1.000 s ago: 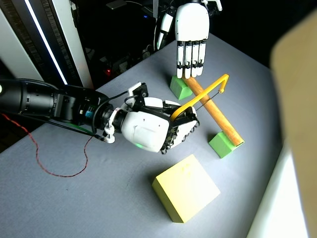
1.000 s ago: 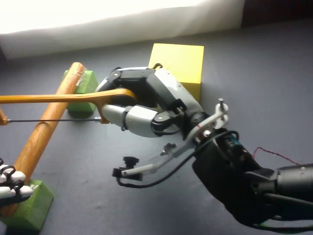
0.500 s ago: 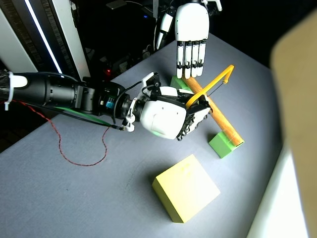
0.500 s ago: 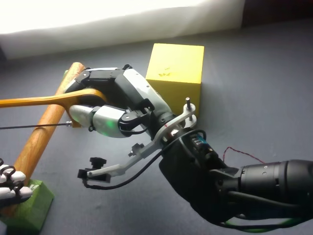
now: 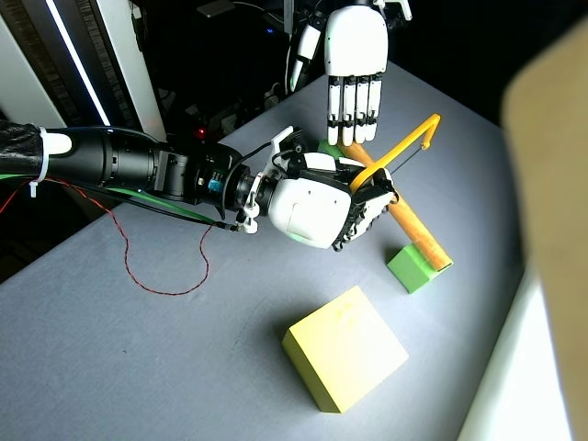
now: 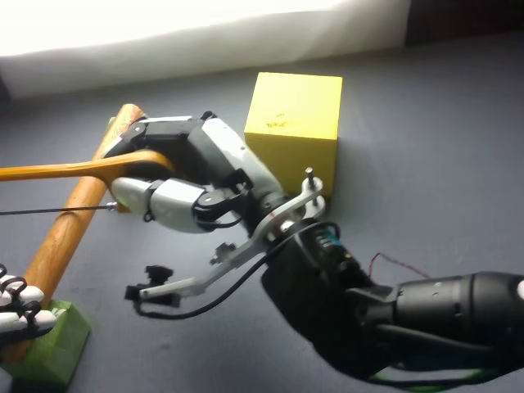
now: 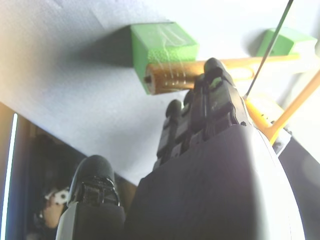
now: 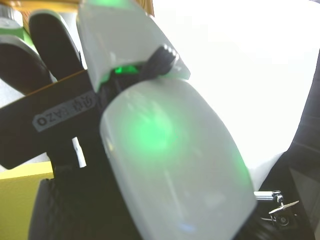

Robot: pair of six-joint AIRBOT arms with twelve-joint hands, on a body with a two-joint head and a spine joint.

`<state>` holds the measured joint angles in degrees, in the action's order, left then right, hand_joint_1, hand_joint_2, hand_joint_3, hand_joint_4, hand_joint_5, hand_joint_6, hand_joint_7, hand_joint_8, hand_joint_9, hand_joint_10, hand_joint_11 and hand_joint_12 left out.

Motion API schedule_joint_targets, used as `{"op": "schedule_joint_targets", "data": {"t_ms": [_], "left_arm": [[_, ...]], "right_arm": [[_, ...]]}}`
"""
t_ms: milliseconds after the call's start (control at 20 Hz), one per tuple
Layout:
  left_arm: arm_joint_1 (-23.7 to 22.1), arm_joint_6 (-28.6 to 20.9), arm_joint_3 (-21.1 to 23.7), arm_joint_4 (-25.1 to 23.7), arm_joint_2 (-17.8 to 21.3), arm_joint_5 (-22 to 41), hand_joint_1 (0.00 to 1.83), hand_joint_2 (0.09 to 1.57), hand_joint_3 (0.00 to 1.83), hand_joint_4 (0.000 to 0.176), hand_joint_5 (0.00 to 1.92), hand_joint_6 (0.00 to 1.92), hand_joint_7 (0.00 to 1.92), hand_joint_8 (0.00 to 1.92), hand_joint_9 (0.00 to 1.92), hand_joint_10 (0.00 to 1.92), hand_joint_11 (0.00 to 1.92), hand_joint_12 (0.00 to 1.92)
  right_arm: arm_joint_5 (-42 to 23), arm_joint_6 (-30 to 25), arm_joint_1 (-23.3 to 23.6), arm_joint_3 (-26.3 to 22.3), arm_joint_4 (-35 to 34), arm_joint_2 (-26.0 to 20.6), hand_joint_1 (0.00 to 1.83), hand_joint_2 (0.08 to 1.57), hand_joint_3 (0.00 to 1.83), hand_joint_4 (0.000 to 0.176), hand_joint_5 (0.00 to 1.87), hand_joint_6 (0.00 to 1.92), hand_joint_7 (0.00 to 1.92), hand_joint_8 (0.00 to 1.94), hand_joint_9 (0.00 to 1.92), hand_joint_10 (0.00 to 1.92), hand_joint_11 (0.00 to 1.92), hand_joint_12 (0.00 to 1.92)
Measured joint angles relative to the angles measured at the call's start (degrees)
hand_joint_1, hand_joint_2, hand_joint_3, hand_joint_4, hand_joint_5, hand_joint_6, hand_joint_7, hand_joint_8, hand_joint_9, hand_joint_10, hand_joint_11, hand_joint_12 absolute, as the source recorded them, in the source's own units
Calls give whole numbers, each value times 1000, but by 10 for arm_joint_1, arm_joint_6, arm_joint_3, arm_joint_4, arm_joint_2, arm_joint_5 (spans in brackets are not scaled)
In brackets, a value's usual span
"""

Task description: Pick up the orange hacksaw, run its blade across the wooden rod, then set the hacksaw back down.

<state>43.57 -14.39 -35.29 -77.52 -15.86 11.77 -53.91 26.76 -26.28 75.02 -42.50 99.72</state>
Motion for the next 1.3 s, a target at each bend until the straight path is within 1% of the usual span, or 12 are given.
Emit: {"op": "schedule_joint_targets", "data": {"t_ms": [150,200,250,300,350,400,450,850,950,1100,1250,1300], "left_arm": [[0,0,0,0,0,0,56,1235,0,0,31,2,35,2,25,1,0,187],[0,0,0,0,0,0,55,1224,0,0,41,2,45,2,45,3,0,248],[0,0,0,0,0,0,40,1238,3,0,19,1,20,1,26,2,0,187],[0,0,0,0,0,0,37,1230,1,0,43,0,49,1,61,1,0,277],[0,0,0,0,0,0,40,1233,1,0,41,0,46,0,56,0,0,276],[0,0,0,0,0,0,52,1234,1,0,40,0,41,0,45,2,0,226],[0,0,0,0,0,0,74,1225,0,0,61,2,56,1,63,3,0,294],[0,0,0,0,0,0,16,1248,3,0,46,0,22,2,27,3,0,229],[0,0,0,0,0,0,64,1243,0,0,51,1,23,2,34,5,0,217],[0,0,-1,0,0,1,92,1239,0,0,49,0,30,1,38,2,0,231],[-2,0,-1,0,0,0,51,1247,2,0,25,3,21,2,29,4,0,173],[-2,0,-1,0,0,0,87,1239,0,0,57,5,46,3,50,5,0,228]], "right_arm": [[-7,-7,-8,-21,11,-37,1256,1150,0,0,854,961,988,1219,1012,1070,927,1439],[-8,-6,-13,-28,9,-48,1259,1144,0,0,870,940,998,1203,1018,1072,933,1436],[-7,-2,-18,-36,5,-59,1256,1151,2,0,847,969,990,1214,1019,1068,939,1425],[-7,2,-22,-43,5,-70,1254,1157,1,0,818,1003,992,1207,1032,1053,948,1409],[-8,2,-26,-54,6,-82,1252,1162,1,0,807,1021,985,1219,1029,1041,941,1408],[-10,3,-29,-61,6,-89,1252,1161,0,0,817,1013,981,1228,1022,1051,931,1434],[-12,3,-32,-69,8,-98,1253,1160,0,0,819,1015,981,1227,1020,1054,929,1437],[-26,1,-47,-108,9,-147,1261,1139,0,0,871,956,1013,1167,1036,1037,938,1411],[-26,-12,-47,-111,8,-153,1264,1131,0,0,880,942,1031,1136,1060,1015,966,1383],[-23,-15,-18,-122,3,-170,1261,1137,1,0,874,943,1016,1167,1044,1037,944,1421],[-47,-14,9,-155,7,-210,1255,1150,1,0,844,984,993,1207,1025,1050,945,1430],[-51,-10,9,-173,-6,-227,1257,1146,0,0,865,960,995,1203,1017,1067,932,1450]]}}
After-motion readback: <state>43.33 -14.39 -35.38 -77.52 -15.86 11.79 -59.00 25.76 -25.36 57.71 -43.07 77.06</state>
